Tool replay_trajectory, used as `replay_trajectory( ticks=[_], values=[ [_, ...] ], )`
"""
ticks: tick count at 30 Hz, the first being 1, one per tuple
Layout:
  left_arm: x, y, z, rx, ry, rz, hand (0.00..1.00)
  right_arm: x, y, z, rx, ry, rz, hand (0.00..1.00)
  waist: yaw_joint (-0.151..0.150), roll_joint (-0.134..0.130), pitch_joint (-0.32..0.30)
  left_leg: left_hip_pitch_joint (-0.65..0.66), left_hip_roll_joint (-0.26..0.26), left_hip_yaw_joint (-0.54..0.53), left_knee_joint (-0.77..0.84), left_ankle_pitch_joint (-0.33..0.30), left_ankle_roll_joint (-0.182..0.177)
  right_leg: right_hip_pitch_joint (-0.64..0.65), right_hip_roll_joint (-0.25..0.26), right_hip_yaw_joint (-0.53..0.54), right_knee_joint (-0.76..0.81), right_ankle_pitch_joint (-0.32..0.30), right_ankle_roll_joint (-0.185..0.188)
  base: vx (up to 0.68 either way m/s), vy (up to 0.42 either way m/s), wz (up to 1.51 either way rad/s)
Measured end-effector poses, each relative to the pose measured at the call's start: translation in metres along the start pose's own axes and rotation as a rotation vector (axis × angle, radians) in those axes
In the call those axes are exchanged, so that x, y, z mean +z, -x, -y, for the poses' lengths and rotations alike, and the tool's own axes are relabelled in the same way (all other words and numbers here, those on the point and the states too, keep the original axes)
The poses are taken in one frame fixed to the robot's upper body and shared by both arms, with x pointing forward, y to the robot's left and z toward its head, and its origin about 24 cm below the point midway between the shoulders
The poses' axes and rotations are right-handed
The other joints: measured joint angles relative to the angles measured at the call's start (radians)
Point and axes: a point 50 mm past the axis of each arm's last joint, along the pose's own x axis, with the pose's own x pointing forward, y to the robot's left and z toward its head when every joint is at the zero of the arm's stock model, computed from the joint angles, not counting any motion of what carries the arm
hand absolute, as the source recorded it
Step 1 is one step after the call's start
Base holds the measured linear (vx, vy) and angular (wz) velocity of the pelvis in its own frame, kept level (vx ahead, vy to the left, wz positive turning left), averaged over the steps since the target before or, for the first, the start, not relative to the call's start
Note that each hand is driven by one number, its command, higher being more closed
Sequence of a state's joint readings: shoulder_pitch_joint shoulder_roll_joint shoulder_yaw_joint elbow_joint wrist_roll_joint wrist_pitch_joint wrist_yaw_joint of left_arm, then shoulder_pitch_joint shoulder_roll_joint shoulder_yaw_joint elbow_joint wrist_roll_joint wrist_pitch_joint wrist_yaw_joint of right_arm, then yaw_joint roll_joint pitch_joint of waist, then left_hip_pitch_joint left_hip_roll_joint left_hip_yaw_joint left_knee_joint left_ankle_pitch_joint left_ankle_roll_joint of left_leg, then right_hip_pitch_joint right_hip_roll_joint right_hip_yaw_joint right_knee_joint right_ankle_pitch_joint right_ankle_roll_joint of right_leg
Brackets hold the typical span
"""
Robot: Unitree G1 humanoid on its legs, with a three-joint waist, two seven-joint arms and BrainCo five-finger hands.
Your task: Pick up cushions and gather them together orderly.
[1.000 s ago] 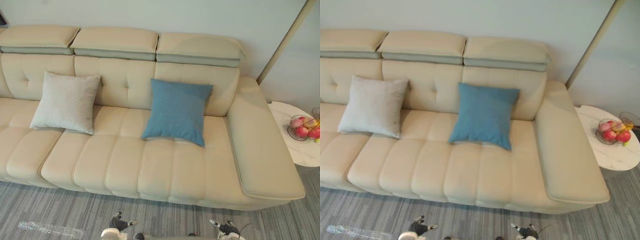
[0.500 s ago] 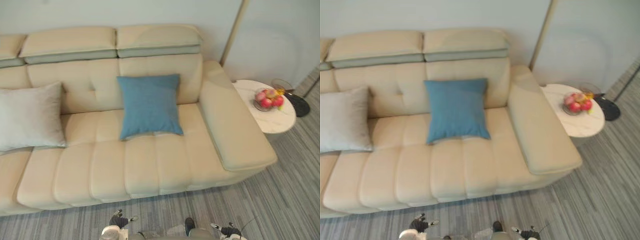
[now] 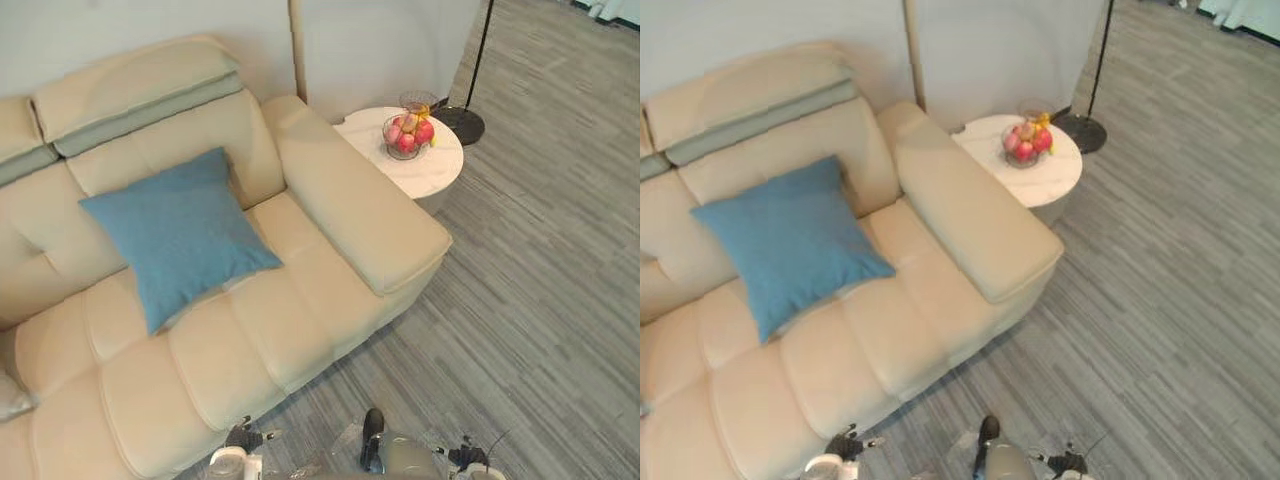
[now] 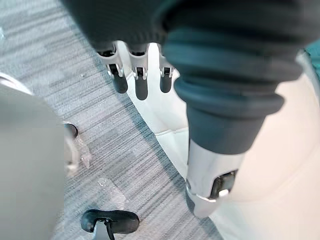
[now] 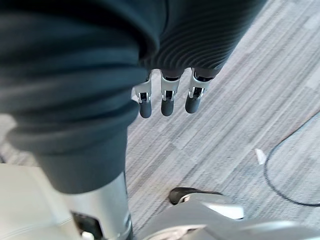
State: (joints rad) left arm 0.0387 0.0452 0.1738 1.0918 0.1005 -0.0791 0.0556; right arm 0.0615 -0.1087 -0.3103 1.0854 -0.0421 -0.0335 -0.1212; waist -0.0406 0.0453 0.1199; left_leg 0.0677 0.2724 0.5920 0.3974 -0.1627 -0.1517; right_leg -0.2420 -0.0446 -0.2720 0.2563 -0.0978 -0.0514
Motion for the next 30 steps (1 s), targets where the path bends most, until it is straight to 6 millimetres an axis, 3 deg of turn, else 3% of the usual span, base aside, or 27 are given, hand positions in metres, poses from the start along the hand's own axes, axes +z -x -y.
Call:
replay_trajectory(
  ticks=[1,2,3,4,5,6,7,8,9,11,12,13,15,16,21,26,30],
  values=[
    [0.000,0.000,-0.001,0.003,0.007,0.002,0.00,0.000,0.000,0.000,0.001,0.000,0.000,0.00,0.001,-0.001,0.000,-0.034,0.055,-0.007,0.148,0.016,0.011,0.005,0.027,0.045,0.033,-0.022,-0.008,0.13,-0.222,-0.62],
    [0.000,0.000,-0.001,0.003,0.007,0.003,0.00,0.001,0.000,-0.001,0.002,0.000,0.002,0.00,0.002,-0.002,0.000,-0.042,0.066,-0.014,0.182,0.025,0.025,0.009,0.031,0.060,0.038,-0.025,-0.010,0.18,-0.136,-0.98],
    [0.001,0.000,0.001,-0.002,0.008,0.004,0.00,0.004,-0.001,-0.002,0.004,0.001,0.011,0.00,0.008,-0.016,0.007,-0.097,0.067,-0.101,0.286,0.014,0.081,0.022,0.047,0.121,0.038,-0.031,-0.019,0.20,-0.069,-1.16],
    [0.005,-0.001,0.003,-0.008,0.006,0.015,0.00,0.008,-0.002,-0.003,0.007,0.000,0.016,0.00,0.010,-0.021,0.013,-0.115,0.012,-0.187,0.284,-0.052,0.078,0.034,0.058,0.178,0.035,-0.036,-0.030,0.17,-0.041,-1.29],
    [0.005,-0.001,0.003,-0.009,0.008,0.016,0.00,0.009,-0.002,-0.003,0.005,0.000,0.017,0.00,0.011,-0.022,0.012,-0.126,-0.014,-0.222,0.281,-0.076,0.075,0.038,0.063,0.202,0.034,-0.039,-0.035,0.15,-0.020,-1.36],
    [0.007,-0.001,0.005,-0.015,0.004,0.022,0.00,0.011,-0.003,0.000,0.000,0.002,0.020,0.00,0.015,-0.024,0.014,-0.151,-0.084,-0.306,0.254,-0.111,0.061,0.054,0.074,0.260,0.032,-0.041,-0.037,0.12,0.002,-1.03],
    [0.008,-0.001,0.005,-0.014,0.005,0.024,0.00,0.010,-0.003,0.000,-0.001,0.003,0.019,0.00,0.018,-0.024,0.014,-0.157,-0.104,-0.330,0.237,-0.118,0.058,0.060,0.078,0.280,0.031,-0.039,-0.032,0.17,0.052,-1.67],
    [0.009,-0.001,0.006,-0.017,0.010,0.029,0.00,0.009,-0.003,0.001,-0.003,0.004,0.013,0.00,0.030,-0.023,0.014,-0.175,-0.179,-0.432,0.141,-0.130,0.041,0.084,0.097,0.354,0.018,-0.035,-0.021,0.11,0.051,-1.24],
    [0.009,-0.001,0.006,-0.017,0.010,0.030,0.00,0.010,-0.003,0.000,-0.002,0.004,0.013,0.00,0.032,-0.023,0.014,-0.174,-0.192,-0.451,0.122,-0.131,0.039,0.088,0.101,0.367,0.015,-0.034,-0.019,0.16,0.119,-1.78],
    [0.011,-0.001,0.009,-0.020,0.020,0.038,0.00,0.010,-0.002,-0.006,0.010,-0.003,0.012,0.00,0.041,-0.022,0.013,-0.212,-0.270,-0.638,-0.012,-0.127,0.043,0.102,0.134,0.470,0.013,-0.039,-0.001,0.14,0.159,-1.48],
    [0.011,-0.001,0.009,-0.019,0.024,0.037,0.00,0.009,-0.002,-0.007,0.012,-0.003,0.010,0.00,0.043,-0.021,0.013,-0.213,-0.277,-0.665,-0.030,-0.120,0.049,0.103,0.139,0.481,0.016,-0.042,0.003,0.15,0.217,-1.43],
    [0.009,-0.001,0.012,-0.023,0.041,0.030,0.00,0.008,-0.001,-0.009,0.015,-0.009,0.012,0.00,0.050,-0.004,0.008,-0.202,-0.270,-0.711,-0.079,-0.051,0.081,0.101,0.161,0.494,0.039,-0.070,0.009,0.18,0.221,-1.31],
    [0.007,-0.001,0.006,-0.008,0.047,0.026,0.00,0.008,0.001,-0.012,0.019,-0.015,0.027,0.00,0.049,-0.014,-0.005,-0.187,-0.266,-0.642,-0.090,-0.053,0.105,0.104,0.148,0.507,0.062,-0.079,0.029,0.18,0.169,-1.11],
    [0.008,-0.001,0.003,-0.002,0.045,0.029,0.00,0.005,0.003,-0.018,0.029,-0.021,0.029,0.00,0.053,-0.043,-0.017,-0.153,-0.270,-0.593,-0.120,-0.056,0.115,0.103,0.128,0.510,0.059,-0.078,0.033,0.15,0.118,-0.67],
    [0.009,-0.001,0.003,0.003,0.061,0.026,0.00,0.004,0.005,-0.026,0.047,-0.027,0.026,0.00,0.054,-0.060,-0.030,-0.093,-0.274,-0.531,-0.159,-0.055,0.119,0.127,0.118,0.531,0.037,-0.073,0.040,0.18,0.088,-0.43],
    [0.007,0.000,0.018,-0.033,0.067,0.021,0.00,0.004,0.006,-0.035,0.072,-0.028,0.024,0.00,0.058,-0.019,-0.048,-0.021,-0.263,-0.489,-0.214,-0.055,0.119,0.164,0.130,0.554,0.019,-0.074,0.041,0.13,0.005,-0.25],
    [0.008,0.000,0.023,-0.053,0.064,0.022,0.00,0.003,0.006,-0.034,0.072,-0.029,0.021,0.00,0.058,-0.015,-0.049,0.007,-0.249,-0.462,-0.223,-0.055,0.119,0.173,0.148,0.569,0.017,-0.073,0.040,0.09,-0.046,-0.28]
  ],
)
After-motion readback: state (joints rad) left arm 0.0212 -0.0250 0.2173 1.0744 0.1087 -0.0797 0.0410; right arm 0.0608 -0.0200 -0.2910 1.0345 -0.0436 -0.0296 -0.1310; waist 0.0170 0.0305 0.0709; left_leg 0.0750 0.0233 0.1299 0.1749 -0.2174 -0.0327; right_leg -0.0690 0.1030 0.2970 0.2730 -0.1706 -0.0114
